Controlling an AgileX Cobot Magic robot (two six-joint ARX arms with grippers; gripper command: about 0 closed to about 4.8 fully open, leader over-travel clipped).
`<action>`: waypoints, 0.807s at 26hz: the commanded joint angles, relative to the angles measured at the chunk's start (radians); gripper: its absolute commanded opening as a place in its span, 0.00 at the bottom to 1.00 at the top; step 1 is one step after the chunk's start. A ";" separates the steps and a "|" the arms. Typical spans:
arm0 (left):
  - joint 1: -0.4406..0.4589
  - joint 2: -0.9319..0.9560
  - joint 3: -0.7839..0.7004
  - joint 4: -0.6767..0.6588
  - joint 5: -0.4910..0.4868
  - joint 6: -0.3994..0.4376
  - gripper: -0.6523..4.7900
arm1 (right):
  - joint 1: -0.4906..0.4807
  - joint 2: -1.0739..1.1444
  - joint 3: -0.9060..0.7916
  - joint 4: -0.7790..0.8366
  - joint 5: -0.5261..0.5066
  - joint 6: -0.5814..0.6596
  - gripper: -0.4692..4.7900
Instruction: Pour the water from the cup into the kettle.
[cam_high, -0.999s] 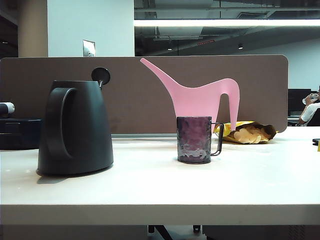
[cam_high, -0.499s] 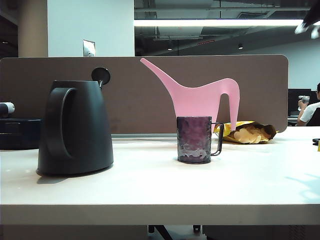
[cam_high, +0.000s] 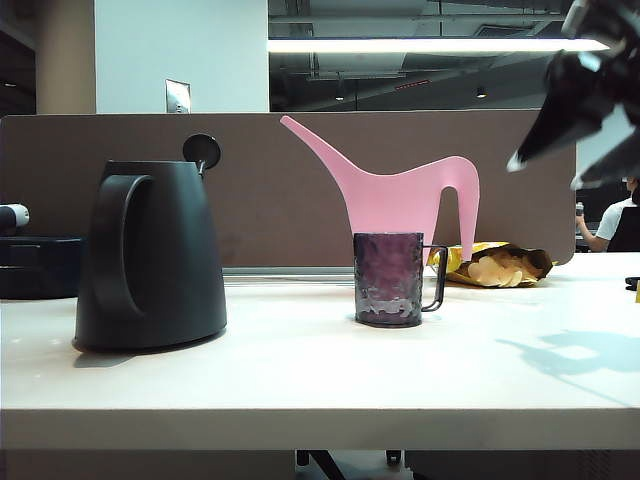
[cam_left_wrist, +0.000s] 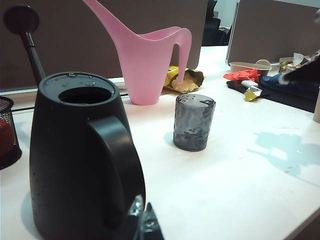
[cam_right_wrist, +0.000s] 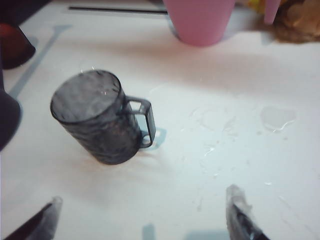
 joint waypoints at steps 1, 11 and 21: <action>0.000 0.000 0.004 0.009 0.007 -0.002 0.11 | 0.003 0.117 0.004 0.156 -0.042 0.010 0.94; 0.000 0.000 0.004 0.000 0.007 -0.003 0.11 | 0.073 0.386 0.004 0.420 -0.032 0.061 0.93; 0.000 0.000 0.004 -0.010 0.007 -0.002 0.11 | 0.101 0.560 0.032 0.577 0.038 0.103 0.93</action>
